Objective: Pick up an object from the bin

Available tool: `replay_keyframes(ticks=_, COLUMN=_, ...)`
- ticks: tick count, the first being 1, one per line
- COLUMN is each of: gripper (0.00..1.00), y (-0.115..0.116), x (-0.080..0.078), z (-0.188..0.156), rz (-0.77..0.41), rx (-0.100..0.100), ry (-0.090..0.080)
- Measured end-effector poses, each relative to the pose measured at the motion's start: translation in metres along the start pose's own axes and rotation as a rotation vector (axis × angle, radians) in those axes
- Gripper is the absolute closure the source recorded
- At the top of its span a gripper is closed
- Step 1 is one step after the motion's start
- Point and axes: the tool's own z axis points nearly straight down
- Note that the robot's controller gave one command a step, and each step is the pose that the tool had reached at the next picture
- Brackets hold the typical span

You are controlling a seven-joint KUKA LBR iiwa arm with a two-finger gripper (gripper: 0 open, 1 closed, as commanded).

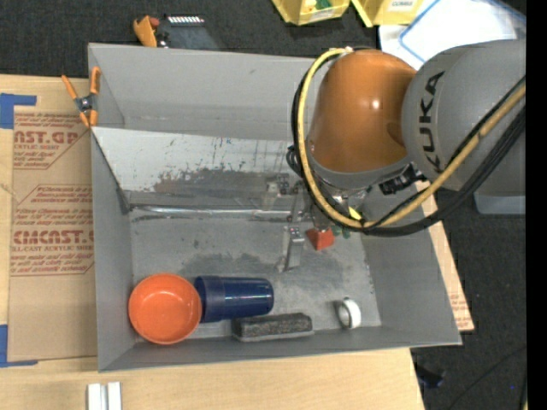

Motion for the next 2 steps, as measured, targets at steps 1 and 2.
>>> replay_keyframes(ticks=1, gripper=0.0, y=0.062, x=-0.016, z=-0.023, rz=-0.088, rx=0.002, ry=0.002)
replay_keyframes(ticks=2, gripper=0.0, y=0.09, x=-0.028, z=-0.009, rz=-0.073, rx=0.001, ry=0.001)
